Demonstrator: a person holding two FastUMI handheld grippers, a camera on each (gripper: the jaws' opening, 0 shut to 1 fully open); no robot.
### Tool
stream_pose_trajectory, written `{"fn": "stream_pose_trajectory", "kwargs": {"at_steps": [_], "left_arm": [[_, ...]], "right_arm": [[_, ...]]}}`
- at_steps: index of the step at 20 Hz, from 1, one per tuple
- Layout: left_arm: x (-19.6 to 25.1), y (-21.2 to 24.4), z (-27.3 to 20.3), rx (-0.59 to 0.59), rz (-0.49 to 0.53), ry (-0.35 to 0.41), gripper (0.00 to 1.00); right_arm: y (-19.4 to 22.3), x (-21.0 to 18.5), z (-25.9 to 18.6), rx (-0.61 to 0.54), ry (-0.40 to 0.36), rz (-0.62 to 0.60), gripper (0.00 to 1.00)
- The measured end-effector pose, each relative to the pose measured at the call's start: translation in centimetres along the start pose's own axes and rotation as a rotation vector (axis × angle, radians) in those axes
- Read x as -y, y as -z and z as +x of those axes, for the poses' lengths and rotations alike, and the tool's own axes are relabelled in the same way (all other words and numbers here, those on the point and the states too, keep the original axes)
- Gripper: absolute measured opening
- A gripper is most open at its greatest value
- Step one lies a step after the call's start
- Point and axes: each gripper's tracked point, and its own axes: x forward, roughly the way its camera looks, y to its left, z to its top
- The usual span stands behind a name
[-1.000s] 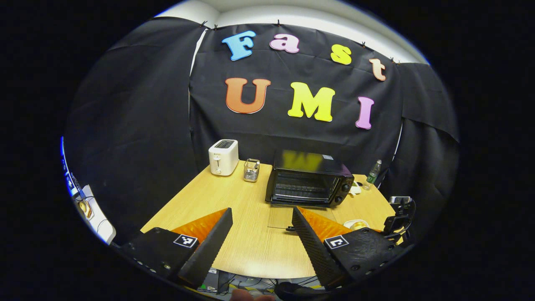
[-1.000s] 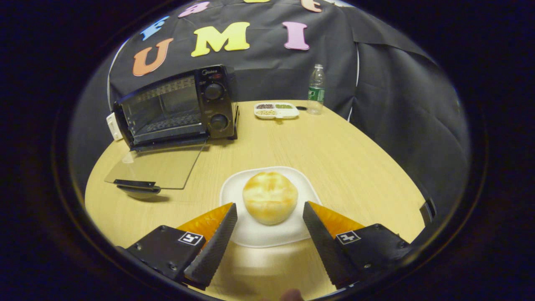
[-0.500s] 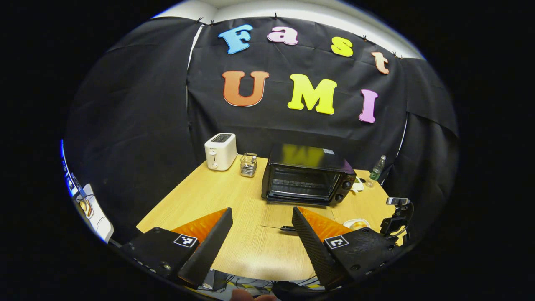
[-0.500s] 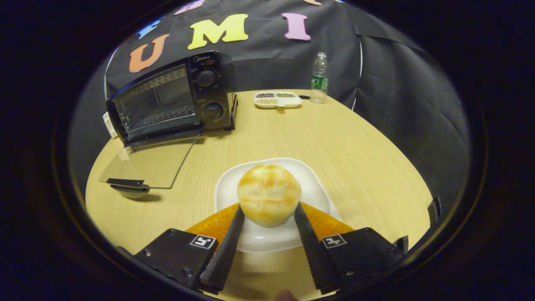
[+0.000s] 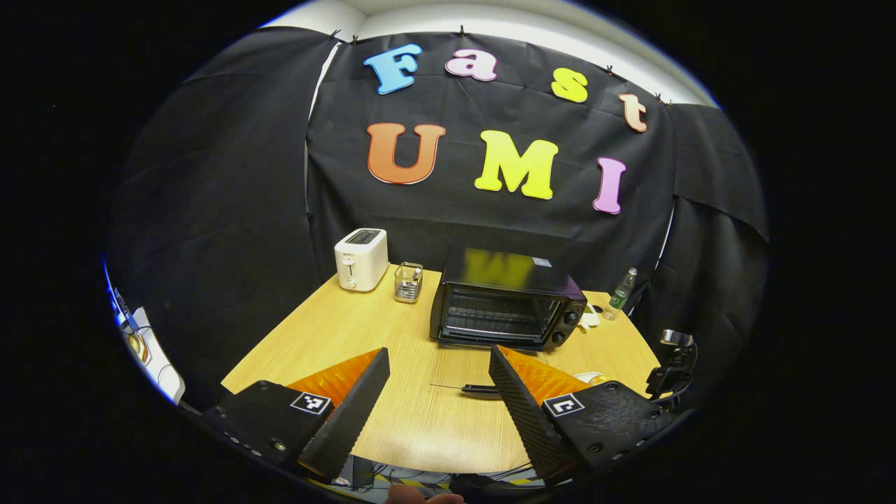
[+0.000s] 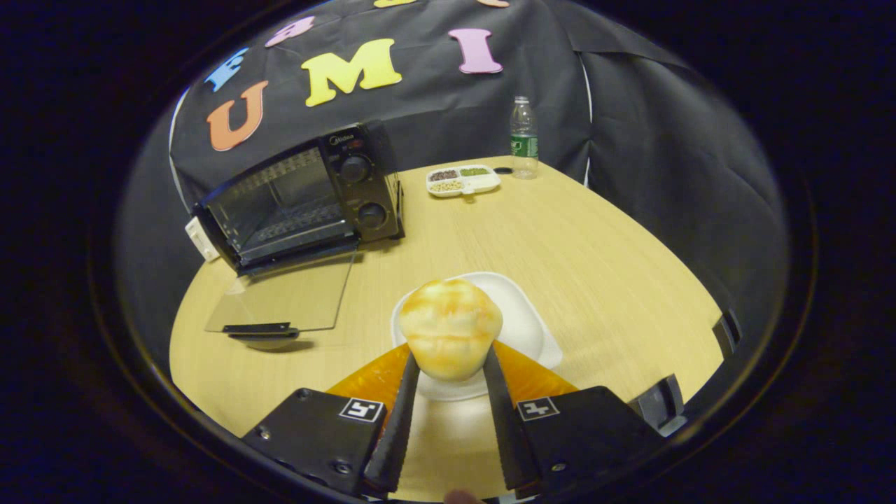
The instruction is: Open the electric oven with the left hand, put the food in, and close the electric oven.
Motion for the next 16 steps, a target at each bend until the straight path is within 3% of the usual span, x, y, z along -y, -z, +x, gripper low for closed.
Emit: {"fn": "stream_pose_trajectory", "kwargs": {"at_steps": [6,10,16], "left_arm": [[-2.7,0.4,-2.1,0.008,0.010,-0.012,0.95],[-5.4,0.5,-4.0,0.010,0.023,-0.044,0.95],[-8.3,1.1,-6.2,0.007,0.021,-0.077,0.95]], "right_arm": [[1.1,-7.5,-3.0,-0.002,-0.145,0.155,0.54],[-0.5,-13.2,-3.0,0.036,-0.231,0.224,0.54],[-4.7,-20.0,0.5,0.085,-0.302,0.327,0.53]]}}
